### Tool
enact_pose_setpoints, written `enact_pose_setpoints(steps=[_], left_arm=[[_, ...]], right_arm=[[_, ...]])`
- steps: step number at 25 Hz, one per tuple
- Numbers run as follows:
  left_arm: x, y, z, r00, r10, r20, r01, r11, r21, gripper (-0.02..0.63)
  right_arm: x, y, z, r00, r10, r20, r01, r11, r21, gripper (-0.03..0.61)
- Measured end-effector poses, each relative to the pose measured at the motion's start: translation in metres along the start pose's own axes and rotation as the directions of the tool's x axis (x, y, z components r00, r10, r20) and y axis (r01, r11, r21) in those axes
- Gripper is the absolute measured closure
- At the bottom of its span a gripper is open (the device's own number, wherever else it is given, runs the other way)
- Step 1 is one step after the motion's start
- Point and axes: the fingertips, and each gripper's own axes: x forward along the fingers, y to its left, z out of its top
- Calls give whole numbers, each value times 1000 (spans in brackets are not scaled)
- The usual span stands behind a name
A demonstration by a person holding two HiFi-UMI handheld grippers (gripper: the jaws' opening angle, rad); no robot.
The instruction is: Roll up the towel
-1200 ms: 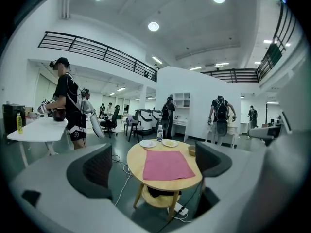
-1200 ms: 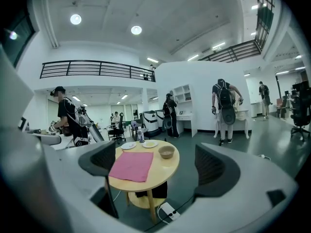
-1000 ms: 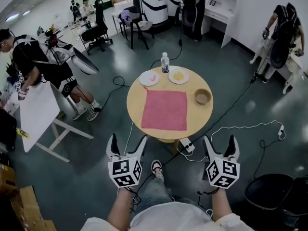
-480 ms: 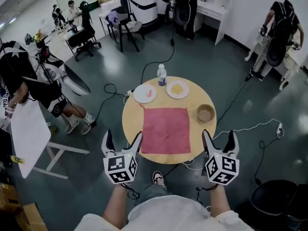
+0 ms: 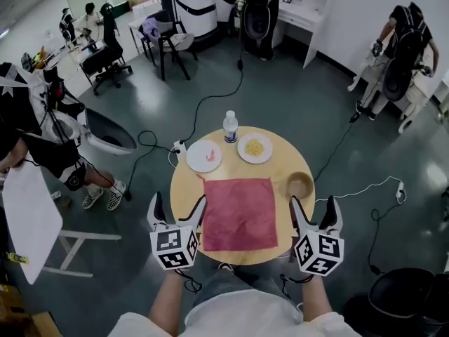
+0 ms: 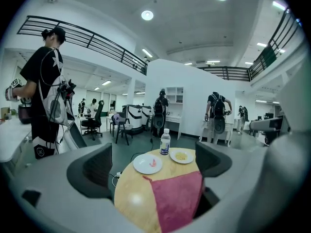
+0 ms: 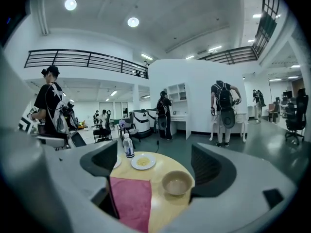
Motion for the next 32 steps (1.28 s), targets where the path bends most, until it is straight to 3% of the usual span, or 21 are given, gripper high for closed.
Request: enact_pose_setpoints(steps=[6,13,18,25,32], left_arm=[[6,-12,-16,1000,-15,-9,15,1000,-12,74],[-6,-14,-23,999,21,-43,-23,999,-43,75],[-8,-25,-34,997,-15,-81,11,998,-58,152],[-13,-27,-84,975,-71,-212,64,997,-43,203],[-23,-36,-130,929,-152,-339,160,987,-3,287]], right_arm=[[24,-1,-18,997,55,-51,-56,998,-16,107],[33,8,-24,978,169,-118,-172,985,-18,124],[34,12,-43,945,270,-184,-272,962,12,163],[31,20,-86,898,324,-296,-342,940,-10,218],[16,37,-129,819,401,-410,-461,886,-55,278]])
